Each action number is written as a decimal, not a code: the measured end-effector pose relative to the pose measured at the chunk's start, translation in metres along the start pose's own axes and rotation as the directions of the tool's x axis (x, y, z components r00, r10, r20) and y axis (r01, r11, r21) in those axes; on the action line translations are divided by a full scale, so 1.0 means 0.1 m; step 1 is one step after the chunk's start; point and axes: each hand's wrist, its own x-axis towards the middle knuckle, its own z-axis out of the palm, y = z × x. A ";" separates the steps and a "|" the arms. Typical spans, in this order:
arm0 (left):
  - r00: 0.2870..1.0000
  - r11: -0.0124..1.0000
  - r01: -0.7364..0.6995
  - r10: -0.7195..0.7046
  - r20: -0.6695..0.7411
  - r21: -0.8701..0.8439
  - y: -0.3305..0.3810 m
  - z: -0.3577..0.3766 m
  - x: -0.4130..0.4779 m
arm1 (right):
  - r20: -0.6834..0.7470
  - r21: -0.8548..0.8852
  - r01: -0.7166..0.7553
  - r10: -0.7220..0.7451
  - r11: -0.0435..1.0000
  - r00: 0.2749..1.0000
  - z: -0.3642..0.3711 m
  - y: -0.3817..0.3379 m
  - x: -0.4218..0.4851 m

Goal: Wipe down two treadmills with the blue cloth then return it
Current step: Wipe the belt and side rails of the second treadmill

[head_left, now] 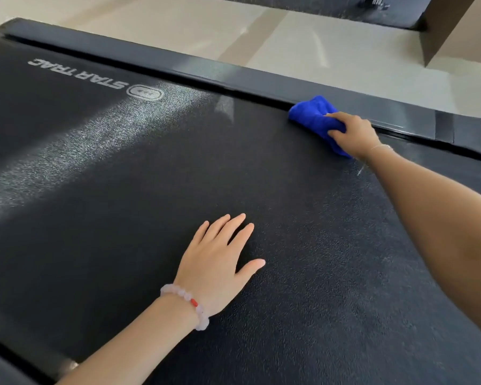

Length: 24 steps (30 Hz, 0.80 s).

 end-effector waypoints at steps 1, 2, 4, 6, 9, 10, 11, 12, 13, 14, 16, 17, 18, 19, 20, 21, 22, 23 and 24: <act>1.000 1.000 0.009 -0.009 0.023 -0.002 0.01 -0.01 0.01 | -0.006 -0.005 -0.007 0.007 1.000 1.000 -0.02 0.05 -0.03; 0.999 1.000 0.018 -0.017 0.045 -0.010 0.02 -0.02 0.02 | -0.013 -0.013 -0.007 0.007 1.000 1.000 -0.05 0.08 -0.06; 0.997 1.000 0.020 -0.019 0.077 -0.018 0.02 -0.03 0.04 | -0.009 -0.026 0.005 -0.006 1.000 1.000 -0.09 0.11 -0.12; 0.995 1.000 0.011 -0.010 0.103 -0.014 0.00 -0.02 0.04 | 0.011 -0.036 0.020 -0.019 0.999 1.000 -0.12 0.08 -0.18; 0.992 0.999 0.024 -0.019 0.126 -0.038 0.00 -0.04 0.05 | 0.026 -0.051 0.011 -0.009 0.999 1.000 -0.14 0.03 -0.34; 0.991 0.999 0.024 -0.018 0.134 -0.041 0.01 -0.05 0.05 | 0.029 -0.053 0.005 -0.004 0.999 1.000 -0.14 0.01 -0.42; 0.989 0.999 0.023 -0.017 0.144 -0.041 0.00 -0.05 0.05 | 0.034 -0.053 0.003 -0.001 0.999 0.999 -0.14 0.00 -0.51; 0.988 0.999 0.022 -0.016 0.154 -0.038 0.00 -0.05 0.05 | 0.042 -0.052 0.008 -0.006 0.999 0.999 -0.13 -0.02 -0.62; 0.986 0.999 0.022 -0.016 0.166 -0.035 0.00 -0.05 0.04 | 0.050 -0.045 0.018 -0.016 0.999 0.999 -0.13 -0.05 -0.74; 0.984 0.999 0.023 -0.017 0.178 -0.033 0.00 -0.06 0.01 | 0.055 -0.036 0.031 -0.029 0.999 0.998 -0.12 -0.08 -0.88; 0.982 0.999 0.026 -0.019 0.188 -0.030 0.02 -0.06 -0.10 | 0.063 -0.012 0.056 -0.055 0.998 0.996 -0.10 -0.15 -1.19; 0.982 0.999 0.027 -0.021 0.189 -0.027 0.04 -0.07 -0.19 | 0.072 0.002 0.068 -0.068 0.998 0.995 -0.10 -0.18 -1.35; 0.982 0.999 0.025 -0.020 0.188 -0.025 0.05 -0.07 -0.29 | 0.083 0.019 0.083 -0.084 0.996 0.993 -0.09 -0.23 -1.52; 0.982 0.999 0.024 -0.019 0.188 -0.026 0.06 -0.07 -0.41 | 0.096 0.041 0.097 -0.101 0.994 0.990 -0.09 -0.27 -1.70; 0.982 0.999 0.025 -0.020 0.190 -0.023 0.07 -0.06 -0.53 | 0.105 0.063 0.112 -0.119 0.992 0.987 -0.08 -0.31 -1.87; 0.981 1.000 0.026 -0.022 0.193 -0.015 0.07 -0.05 -0.64 | 0.112 0.082 0.125 -0.134 0.989 0.985 -0.07 -0.35 -2.04; 0.981 1.000 0.028 -0.026 0.194 -0.008 0.07 -0.04 -0.75 | 0.118 0.095 0.132 -0.143 0.987 0.983 -0.06 -0.39 -2.20; 0.981 1.000 0.029 -0.028 0.190 -0.005 0.07 -0.04 -0.85 | 0.125 0.105 0.134 -0.147 0.985 0.981 -0.06 -0.44 -2.35; 0.982 1.000 0.031 -0.030 0.184 -0.005 0.08 -0.03 -0.95 | 0.135 0.114 0.134 -0.149 0.984 0.980 -0.07 -0.48 -2.50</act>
